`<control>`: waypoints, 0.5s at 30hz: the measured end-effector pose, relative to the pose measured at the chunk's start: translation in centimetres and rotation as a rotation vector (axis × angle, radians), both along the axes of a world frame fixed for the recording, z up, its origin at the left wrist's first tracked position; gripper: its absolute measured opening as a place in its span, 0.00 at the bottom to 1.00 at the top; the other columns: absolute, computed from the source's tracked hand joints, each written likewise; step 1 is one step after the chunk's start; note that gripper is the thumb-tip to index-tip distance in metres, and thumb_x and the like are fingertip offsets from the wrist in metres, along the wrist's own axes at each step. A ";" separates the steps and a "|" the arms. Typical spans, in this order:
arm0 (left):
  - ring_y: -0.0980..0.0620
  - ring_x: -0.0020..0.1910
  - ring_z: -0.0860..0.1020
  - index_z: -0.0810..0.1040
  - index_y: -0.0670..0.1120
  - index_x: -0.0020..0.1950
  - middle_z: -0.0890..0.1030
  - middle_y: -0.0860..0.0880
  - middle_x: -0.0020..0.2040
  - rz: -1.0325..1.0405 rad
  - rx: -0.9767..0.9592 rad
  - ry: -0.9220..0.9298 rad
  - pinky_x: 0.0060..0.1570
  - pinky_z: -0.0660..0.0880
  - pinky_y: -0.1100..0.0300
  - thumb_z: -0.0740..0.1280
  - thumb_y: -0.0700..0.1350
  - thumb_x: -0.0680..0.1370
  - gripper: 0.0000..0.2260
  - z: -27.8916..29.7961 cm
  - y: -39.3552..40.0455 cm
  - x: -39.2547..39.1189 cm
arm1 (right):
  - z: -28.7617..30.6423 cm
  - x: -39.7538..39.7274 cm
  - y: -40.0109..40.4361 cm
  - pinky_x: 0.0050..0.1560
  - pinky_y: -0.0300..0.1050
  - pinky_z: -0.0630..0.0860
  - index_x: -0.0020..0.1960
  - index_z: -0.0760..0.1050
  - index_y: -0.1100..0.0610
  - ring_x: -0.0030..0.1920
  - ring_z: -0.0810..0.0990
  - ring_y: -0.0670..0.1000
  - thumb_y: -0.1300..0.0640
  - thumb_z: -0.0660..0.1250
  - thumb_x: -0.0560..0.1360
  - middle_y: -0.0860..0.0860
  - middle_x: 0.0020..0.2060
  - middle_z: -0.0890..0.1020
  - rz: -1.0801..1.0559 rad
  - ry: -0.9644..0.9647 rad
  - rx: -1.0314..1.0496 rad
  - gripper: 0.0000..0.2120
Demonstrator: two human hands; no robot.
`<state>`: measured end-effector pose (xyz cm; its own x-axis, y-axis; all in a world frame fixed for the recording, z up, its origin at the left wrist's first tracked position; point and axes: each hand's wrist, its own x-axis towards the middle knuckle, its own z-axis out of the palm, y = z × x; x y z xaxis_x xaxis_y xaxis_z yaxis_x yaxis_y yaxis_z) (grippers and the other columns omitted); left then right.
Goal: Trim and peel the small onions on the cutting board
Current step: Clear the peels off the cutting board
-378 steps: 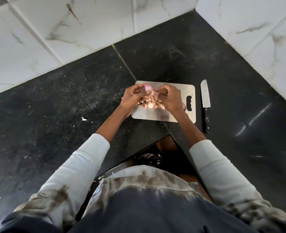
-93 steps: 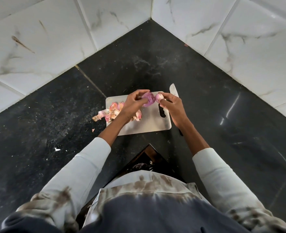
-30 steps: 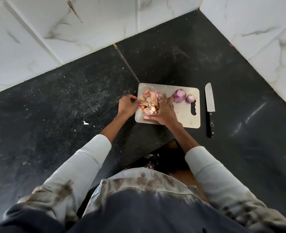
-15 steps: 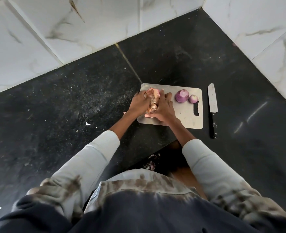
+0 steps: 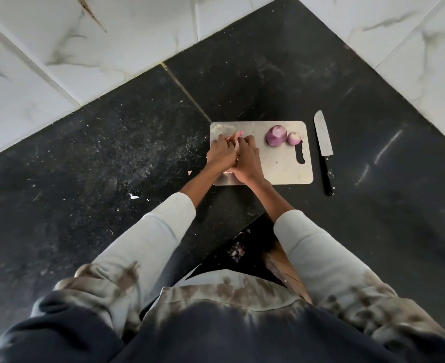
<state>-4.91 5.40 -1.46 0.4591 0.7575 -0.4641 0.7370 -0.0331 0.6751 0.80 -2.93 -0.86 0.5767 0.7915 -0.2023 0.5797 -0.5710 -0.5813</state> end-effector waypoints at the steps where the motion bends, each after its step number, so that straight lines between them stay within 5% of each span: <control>1: 0.41 0.58 0.80 0.71 0.43 0.71 0.78 0.41 0.63 0.012 -0.011 -0.020 0.59 0.79 0.42 0.58 0.49 0.86 0.16 0.0 -0.3 -0.1 | 0.2 -0.3 -0.2 0.68 0.52 0.74 0.72 0.72 0.58 0.64 0.75 0.58 0.59 0.80 0.72 0.57 0.66 0.73 -0.010 -0.008 0.030 0.32; 8: 0.46 0.58 0.80 0.71 0.43 0.69 0.80 0.44 0.61 0.093 -0.133 -0.195 0.50 0.74 0.55 0.58 0.47 0.87 0.13 0.1 -3.6 -0.2 | 1.0 -0.7 -3.8 0.61 0.51 0.79 0.65 0.78 0.59 0.56 0.78 0.54 0.65 0.76 0.74 0.56 0.59 0.77 -0.080 -0.047 0.153 0.20; 15: 0.44 0.62 0.79 0.71 0.42 0.70 0.79 0.43 0.66 0.296 -0.079 -0.313 0.62 0.78 0.49 0.59 0.45 0.87 0.13 1.9 -9.6 -0.1 | 1.1 0.0 -8.0 0.51 0.40 0.77 0.59 0.82 0.61 0.50 0.77 0.48 0.63 0.68 0.81 0.56 0.55 0.79 0.003 -0.133 0.305 0.08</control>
